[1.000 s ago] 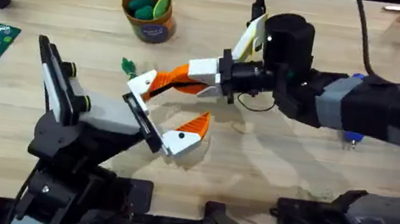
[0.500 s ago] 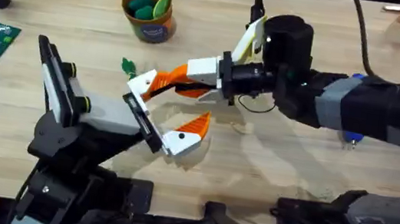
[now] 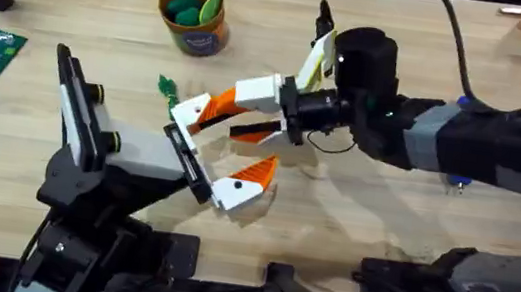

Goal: Pick up the gripper from the table and insert it into the empty holder that is missing its gripper. Then pick up a screw, insert it into the mounting hole, and use the screwdriver to tighten it. Finally, clean up the table by picking up the vegetable and placing it into the bucket.

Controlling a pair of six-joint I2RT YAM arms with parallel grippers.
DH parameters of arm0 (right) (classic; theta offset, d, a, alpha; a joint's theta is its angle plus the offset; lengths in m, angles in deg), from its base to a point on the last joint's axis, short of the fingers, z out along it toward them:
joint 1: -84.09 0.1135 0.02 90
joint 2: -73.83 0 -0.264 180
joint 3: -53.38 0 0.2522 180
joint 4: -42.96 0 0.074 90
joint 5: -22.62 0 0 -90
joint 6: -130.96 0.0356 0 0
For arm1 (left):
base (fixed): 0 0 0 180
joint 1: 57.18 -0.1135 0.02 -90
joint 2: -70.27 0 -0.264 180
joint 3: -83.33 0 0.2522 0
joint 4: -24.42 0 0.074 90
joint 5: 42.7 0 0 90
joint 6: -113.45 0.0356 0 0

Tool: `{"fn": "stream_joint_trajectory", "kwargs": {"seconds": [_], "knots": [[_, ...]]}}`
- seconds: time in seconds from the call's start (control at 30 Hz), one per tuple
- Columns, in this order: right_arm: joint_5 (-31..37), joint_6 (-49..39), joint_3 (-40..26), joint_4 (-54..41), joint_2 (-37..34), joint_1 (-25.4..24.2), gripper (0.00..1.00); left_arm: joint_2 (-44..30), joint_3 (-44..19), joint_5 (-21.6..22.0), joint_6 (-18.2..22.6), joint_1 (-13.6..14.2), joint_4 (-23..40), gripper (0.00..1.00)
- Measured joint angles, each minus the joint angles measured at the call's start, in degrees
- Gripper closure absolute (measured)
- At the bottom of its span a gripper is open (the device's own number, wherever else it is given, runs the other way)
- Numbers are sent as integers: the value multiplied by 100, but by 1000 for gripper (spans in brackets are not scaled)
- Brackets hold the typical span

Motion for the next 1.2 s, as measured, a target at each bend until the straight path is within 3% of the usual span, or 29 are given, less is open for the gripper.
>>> {"fn": "stream_joint_trajectory", "kwargs": {"seconds": [0.17, 0.7, 0.8, 1.2], "knots": [[-2, 1, 33, -12, -33, -3, 184, 0, 0, 3, 21, 0, 0, 14], [-229, -4, 53, -40, -38, -108, 157, 0, 0, -123, 91, 2, 2, 15], [-298, -41, 58, -43, -48, -108, 19, 0, 0, -236, 113, 20, 1, 15], [-738, -129, 61, -45, -51, -203, 9, 0, 0, -454, 132, 72, 15, 14]]}}
